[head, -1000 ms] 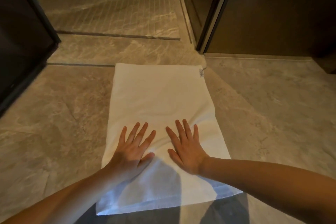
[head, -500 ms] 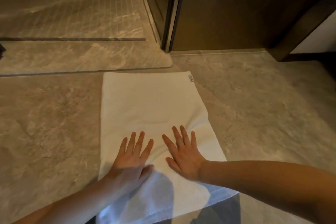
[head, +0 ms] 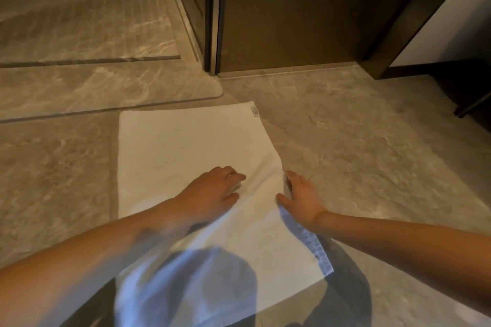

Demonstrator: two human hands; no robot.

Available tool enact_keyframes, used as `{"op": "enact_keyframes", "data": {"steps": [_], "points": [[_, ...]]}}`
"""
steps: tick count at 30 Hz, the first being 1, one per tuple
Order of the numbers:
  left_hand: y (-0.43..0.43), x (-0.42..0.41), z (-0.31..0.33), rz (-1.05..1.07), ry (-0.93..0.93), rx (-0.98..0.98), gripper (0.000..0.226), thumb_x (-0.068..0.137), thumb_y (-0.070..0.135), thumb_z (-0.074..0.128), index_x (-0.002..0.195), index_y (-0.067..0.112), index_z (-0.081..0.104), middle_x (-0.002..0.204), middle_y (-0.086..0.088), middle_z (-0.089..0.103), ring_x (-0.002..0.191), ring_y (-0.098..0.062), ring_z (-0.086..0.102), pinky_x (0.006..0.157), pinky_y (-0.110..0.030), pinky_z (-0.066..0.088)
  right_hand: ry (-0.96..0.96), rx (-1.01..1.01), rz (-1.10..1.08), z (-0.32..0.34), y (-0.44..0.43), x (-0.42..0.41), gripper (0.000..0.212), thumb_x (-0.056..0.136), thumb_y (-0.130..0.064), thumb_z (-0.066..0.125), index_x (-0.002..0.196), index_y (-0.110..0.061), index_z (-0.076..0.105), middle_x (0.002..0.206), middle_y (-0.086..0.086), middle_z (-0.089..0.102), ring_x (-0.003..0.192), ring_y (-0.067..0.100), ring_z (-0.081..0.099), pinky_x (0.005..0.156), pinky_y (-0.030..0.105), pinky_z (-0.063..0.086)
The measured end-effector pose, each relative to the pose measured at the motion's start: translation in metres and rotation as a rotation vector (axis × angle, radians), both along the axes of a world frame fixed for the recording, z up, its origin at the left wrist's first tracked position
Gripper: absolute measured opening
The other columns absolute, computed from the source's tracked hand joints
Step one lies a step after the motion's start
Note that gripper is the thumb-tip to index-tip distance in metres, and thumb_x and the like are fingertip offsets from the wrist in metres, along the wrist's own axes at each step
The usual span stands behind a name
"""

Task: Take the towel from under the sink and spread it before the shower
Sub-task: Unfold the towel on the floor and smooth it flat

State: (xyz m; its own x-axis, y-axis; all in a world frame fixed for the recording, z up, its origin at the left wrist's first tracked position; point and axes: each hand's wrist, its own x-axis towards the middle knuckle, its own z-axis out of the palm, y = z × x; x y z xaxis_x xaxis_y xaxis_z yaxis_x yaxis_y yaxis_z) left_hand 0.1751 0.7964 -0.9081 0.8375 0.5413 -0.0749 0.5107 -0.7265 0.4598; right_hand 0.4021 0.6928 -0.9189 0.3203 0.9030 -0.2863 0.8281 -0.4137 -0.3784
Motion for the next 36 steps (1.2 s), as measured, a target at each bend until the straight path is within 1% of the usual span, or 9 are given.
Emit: {"op": "enact_keyframes", "data": {"steps": [5, 10, 14, 17, 19, 22, 27, 32, 36], "points": [[0.018, 0.065, -0.004, 0.019, -0.043, -0.218, 0.058, 0.087, 0.025, 0.066, 0.14, 0.023, 0.042, 0.114, -0.004, 0.047, 0.099, -0.022, 0.054, 0.088, -0.034, 0.043, 0.246, 0.119, -0.104, 0.003, 0.001, 0.005, 0.051, 0.088, -0.016, 0.068, 0.134, -0.009, 0.048, 0.099, 0.009, 0.062, 0.077, 0.012, 0.052, 0.067, 0.017, 0.042], [0.028, 0.083, -0.024, 0.027, 0.003, -0.257, 0.063, 0.085, 0.023, 0.067, 0.142, 0.023, 0.039, 0.105, -0.002, 0.045, 0.096, -0.023, 0.052, 0.079, -0.027, 0.037, 0.494, 0.126, -0.281, 0.003, 0.003, 0.012, 0.054, 0.083, -0.011, 0.075, 0.13, -0.015, 0.05, 0.099, 0.007, 0.062, 0.09, 0.018, 0.06, 0.079, 0.026, 0.05], [0.035, 0.089, -0.023, 0.054, -0.057, -0.326, 0.057, 0.09, 0.024, 0.063, 0.142, 0.027, 0.04, 0.11, -0.01, 0.051, 0.093, -0.018, 0.052, 0.082, -0.026, 0.038, 0.748, 0.114, -0.359, 0.017, 0.002, 0.015, 0.043, 0.079, 0.003, 0.075, 0.115, -0.013, 0.059, 0.059, -0.002, 0.052, 0.051, 0.008, 0.051, 0.05, 0.018, 0.045], [0.044, 0.101, -0.013, 0.046, -0.125, -0.455, 0.04, 0.095, 0.018, 0.052, 0.135, 0.025, 0.05, 0.093, -0.009, 0.056, 0.079, -0.017, 0.055, 0.074, -0.028, 0.039, 0.779, 0.112, -0.26, 0.027, 0.0, 0.017, 0.031, 0.079, 0.008, 0.071, 0.106, -0.007, 0.071, 0.055, -0.008, 0.048, 0.054, 0.013, 0.043, 0.052, 0.022, 0.039], [0.05, 0.11, -0.007, 0.038, -0.144, -0.541, 0.034, 0.1, 0.019, 0.044, 0.132, 0.022, 0.055, 0.074, -0.011, 0.051, 0.061, -0.019, 0.049, 0.063, -0.028, 0.041, 0.777, 0.085, -0.22, 0.033, 0.0, 0.016, 0.029, 0.082, 0.006, 0.069, 0.106, -0.008, 0.074, 0.062, 0.002, 0.046, 0.061, 0.026, 0.038, 0.061, 0.033, 0.036], [0.054, 0.117, 0.002, 0.092, -0.04, -0.642, 0.036, 0.1, 0.046, 0.034, 0.13, 0.04, 0.053, 0.094, -0.014, 0.047, 0.072, -0.027, 0.052, 0.073, -0.034, 0.05, 0.773, 0.044, -0.2, 0.038, 0.001, 0.014, 0.032, 0.086, 0.003, 0.066, 0.112, -0.013, 0.074, 0.075, 0.009, 0.062, 0.067, 0.042, 0.041, 0.068, 0.041, 0.045], [0.051, 0.13, 0.015, 0.108, 0.146, -0.652, 0.048, 0.087, 0.07, 0.028, 0.117, 0.047, 0.057, 0.116, -0.013, 0.039, 0.104, -0.033, 0.047, 0.101, -0.046, 0.04, 0.74, 0.054, -0.089, 0.041, 0.002, 0.005, 0.036, 0.089, 0.003, 0.061, 0.118, -0.016, 0.071, 0.088, 0.005, 0.071, 0.059, 0.02, 0.058, 0.064, 0.026, 0.05], [0.057, 0.135, 0.027, 0.128, 0.18, -0.403, 0.028, 0.093, 0.028, 0.052, 0.106, 0.008, 0.066, 0.107, -0.009, 0.062, 0.098, -0.026, 0.058, 0.085, -0.035, 0.046, 0.667, 0.075, -0.01, 0.037, 0.0, 0.003, 0.04, 0.09, 0.004, 0.059, 0.12, -0.019, 0.07, 0.106, -0.001, 0.071, 0.057, 0.025, 0.057, 0.062, 0.036, 0.048], [0.066, 0.121, 0.024, 0.275, -0.022, -0.588, 0.033, 0.082, 0.003, 0.06, 0.114, 0.013, 0.06, 0.085, -0.001, 0.052, 0.067, -0.013, 0.058, 0.055, -0.013, 0.047, 0.682, 0.093, -0.005, 0.036, 0.0, 0.001, 0.039, 0.089, 0.005, 0.059, 0.117, -0.02, 0.072, 0.127, -0.002, 0.065, 0.049, -0.003, 0.052, 0.057, 0.012, 0.043]]}}
